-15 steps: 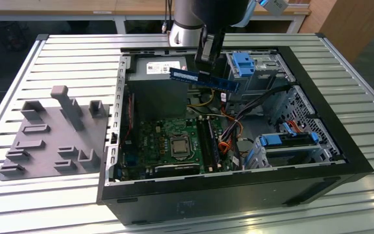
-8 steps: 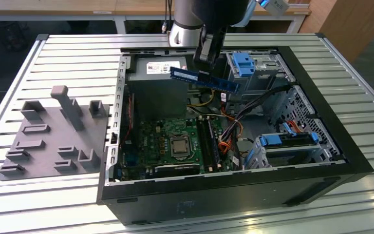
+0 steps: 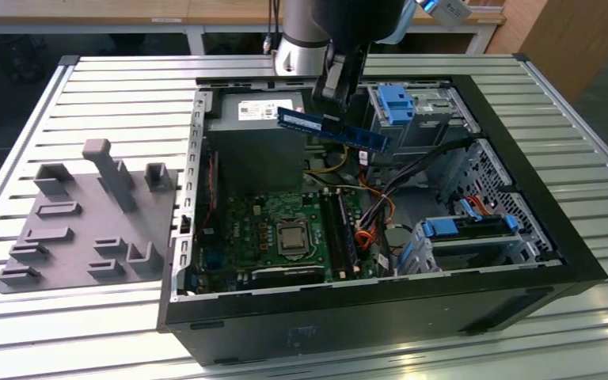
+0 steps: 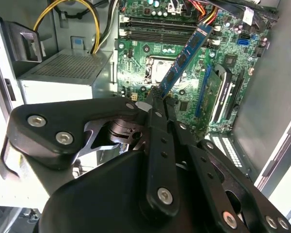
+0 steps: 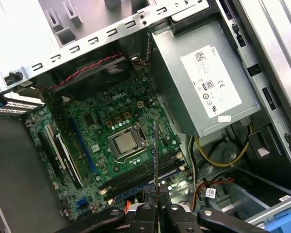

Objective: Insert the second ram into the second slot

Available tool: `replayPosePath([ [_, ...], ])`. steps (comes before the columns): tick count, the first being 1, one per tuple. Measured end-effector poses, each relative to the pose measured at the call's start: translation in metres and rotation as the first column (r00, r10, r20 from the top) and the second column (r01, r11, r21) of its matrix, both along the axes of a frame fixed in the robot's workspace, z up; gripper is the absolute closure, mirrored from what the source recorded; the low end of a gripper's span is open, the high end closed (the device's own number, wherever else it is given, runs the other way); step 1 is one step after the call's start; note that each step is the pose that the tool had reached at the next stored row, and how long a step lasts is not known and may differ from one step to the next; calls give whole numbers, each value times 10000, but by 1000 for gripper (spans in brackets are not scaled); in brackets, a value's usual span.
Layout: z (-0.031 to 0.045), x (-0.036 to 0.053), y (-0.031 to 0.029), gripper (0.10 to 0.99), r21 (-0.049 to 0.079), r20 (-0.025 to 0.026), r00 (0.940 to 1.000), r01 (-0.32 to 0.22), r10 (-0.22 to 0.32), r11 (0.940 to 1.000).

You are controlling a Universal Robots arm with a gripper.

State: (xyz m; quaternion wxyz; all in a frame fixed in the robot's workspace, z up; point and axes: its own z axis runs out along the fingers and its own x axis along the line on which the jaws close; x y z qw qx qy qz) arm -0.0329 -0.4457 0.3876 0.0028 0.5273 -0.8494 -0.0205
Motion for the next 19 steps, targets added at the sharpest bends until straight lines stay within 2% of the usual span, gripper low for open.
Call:
replayPosePath([
  [19,0,0,0,949,0,0,9982,592,-592,9982],
])
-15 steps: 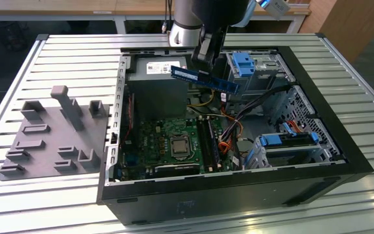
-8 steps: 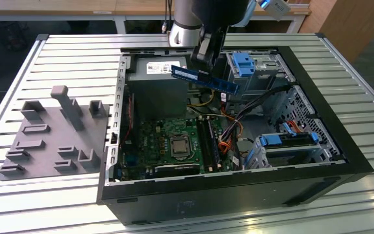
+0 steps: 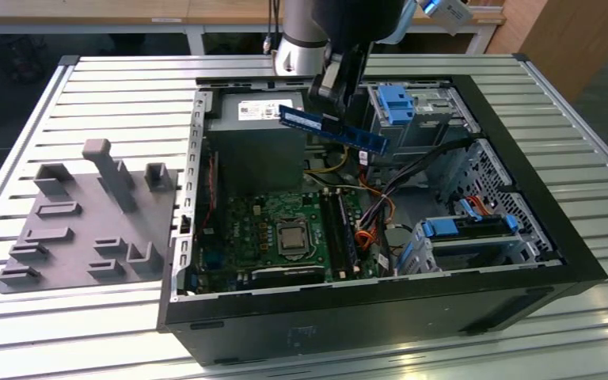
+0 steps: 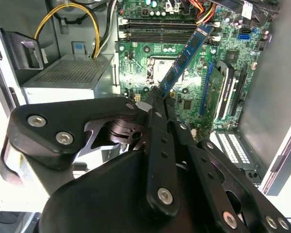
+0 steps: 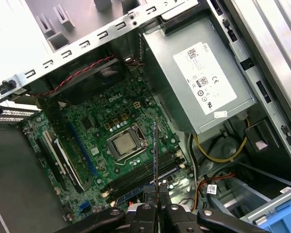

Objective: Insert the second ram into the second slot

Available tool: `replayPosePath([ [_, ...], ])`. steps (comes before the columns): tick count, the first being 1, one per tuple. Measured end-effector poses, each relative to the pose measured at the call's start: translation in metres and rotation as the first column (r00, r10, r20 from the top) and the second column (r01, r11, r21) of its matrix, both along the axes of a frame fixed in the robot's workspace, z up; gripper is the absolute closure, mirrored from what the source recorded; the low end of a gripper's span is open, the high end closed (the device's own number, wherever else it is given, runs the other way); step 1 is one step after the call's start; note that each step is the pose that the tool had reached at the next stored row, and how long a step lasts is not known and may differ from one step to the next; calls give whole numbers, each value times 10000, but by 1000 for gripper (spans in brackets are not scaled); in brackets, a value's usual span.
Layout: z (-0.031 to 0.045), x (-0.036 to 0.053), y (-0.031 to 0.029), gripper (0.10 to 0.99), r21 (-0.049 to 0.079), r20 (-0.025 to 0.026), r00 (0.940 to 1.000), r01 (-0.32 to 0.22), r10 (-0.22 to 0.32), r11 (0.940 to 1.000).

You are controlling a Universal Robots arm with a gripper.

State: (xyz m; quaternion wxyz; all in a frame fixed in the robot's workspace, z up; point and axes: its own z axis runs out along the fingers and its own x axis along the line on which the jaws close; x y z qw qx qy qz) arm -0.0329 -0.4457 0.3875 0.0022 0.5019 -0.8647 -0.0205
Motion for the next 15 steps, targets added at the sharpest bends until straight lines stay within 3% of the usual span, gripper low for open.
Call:
replayPosePath([
  [15,0,0,0,949,0,0,9984,564,-564,9984],
])
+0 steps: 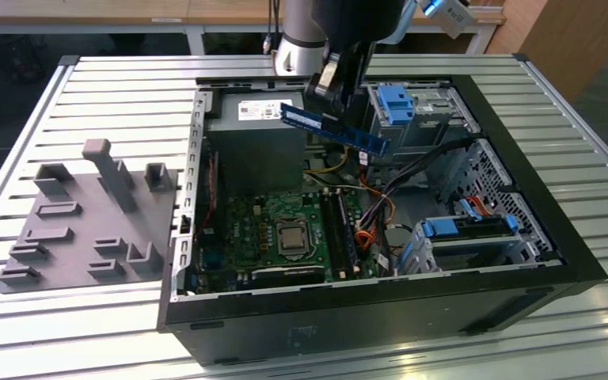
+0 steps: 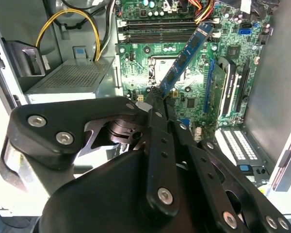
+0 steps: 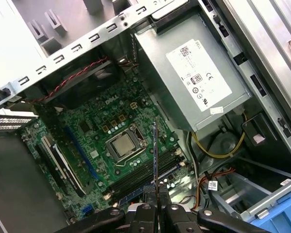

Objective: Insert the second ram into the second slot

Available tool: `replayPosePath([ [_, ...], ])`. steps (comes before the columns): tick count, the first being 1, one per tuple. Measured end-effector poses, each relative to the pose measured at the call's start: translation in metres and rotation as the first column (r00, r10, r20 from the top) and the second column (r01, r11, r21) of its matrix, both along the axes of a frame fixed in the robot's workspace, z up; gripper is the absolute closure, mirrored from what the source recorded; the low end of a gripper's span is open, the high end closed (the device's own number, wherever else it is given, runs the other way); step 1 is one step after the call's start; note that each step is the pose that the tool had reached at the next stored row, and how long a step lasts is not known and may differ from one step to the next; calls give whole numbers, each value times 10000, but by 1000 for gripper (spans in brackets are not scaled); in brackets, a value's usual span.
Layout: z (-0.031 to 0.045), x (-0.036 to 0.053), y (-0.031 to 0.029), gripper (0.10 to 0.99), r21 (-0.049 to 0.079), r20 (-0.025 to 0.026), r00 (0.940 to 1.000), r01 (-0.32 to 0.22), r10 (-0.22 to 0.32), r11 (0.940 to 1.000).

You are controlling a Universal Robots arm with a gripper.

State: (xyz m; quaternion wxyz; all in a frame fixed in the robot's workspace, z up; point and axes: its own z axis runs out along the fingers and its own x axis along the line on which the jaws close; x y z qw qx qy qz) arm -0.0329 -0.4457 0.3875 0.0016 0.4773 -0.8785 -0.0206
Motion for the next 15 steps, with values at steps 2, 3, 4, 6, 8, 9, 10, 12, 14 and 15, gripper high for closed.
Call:
replayPosePath([
  [2,0,0,0,949,0,0,10000,72,-72,10000],
  [3,0,0,0,949,0,0,9999,112,-112,9999],
  [4,0,0,0,949,0,0,9999,149,-149,9999],
  [6,0,0,0,949,0,0,9998,220,-220,9998],
  [8,0,0,0,949,0,0,9996,298,-298,9996],
  [9,0,0,0,949,0,0,9994,337,-337,9994],
  [10,0,0,0,949,0,0,9993,377,-377,9993],
  [12,0,0,0,949,0,0,9989,461,-461,9989],
  [14,0,0,0,949,0,0,9985,548,-548,9985],
  [15,0,0,0,949,0,0,9972,744,-744,9972],
])
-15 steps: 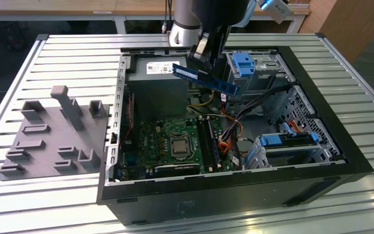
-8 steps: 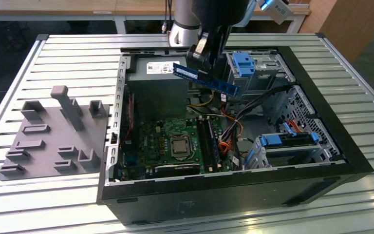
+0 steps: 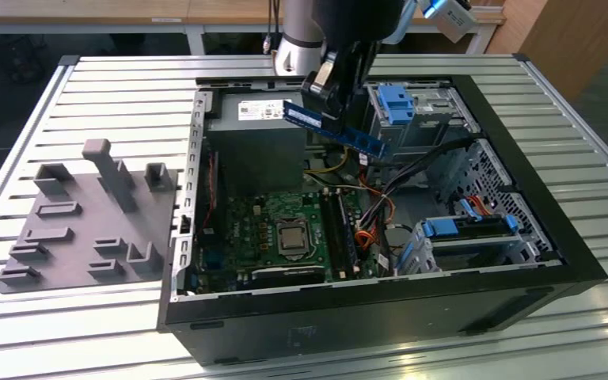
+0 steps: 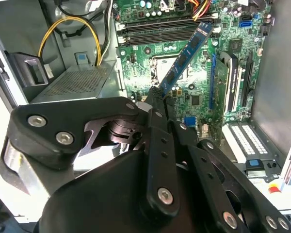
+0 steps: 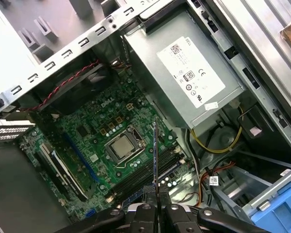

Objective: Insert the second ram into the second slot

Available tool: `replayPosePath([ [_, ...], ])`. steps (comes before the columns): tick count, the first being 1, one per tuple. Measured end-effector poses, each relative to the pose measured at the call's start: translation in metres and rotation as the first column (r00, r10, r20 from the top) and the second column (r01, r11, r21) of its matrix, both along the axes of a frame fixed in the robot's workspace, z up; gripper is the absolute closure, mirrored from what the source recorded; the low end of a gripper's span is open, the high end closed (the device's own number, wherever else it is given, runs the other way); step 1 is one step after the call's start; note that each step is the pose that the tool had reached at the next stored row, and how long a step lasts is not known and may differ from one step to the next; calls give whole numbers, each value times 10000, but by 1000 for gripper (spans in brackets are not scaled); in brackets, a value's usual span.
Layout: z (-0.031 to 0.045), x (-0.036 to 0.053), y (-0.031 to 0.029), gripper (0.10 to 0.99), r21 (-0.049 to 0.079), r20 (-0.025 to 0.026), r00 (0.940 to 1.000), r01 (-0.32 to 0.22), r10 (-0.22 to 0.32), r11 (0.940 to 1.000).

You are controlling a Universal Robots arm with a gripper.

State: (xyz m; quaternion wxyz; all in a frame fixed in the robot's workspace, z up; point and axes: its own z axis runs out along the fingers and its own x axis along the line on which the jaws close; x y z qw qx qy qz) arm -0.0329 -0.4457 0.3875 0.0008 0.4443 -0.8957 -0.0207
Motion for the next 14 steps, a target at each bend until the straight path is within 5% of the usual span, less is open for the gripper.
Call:
replayPosePath([
  [14,0,0,0,949,0,0,9982,596,-596,9982],
])
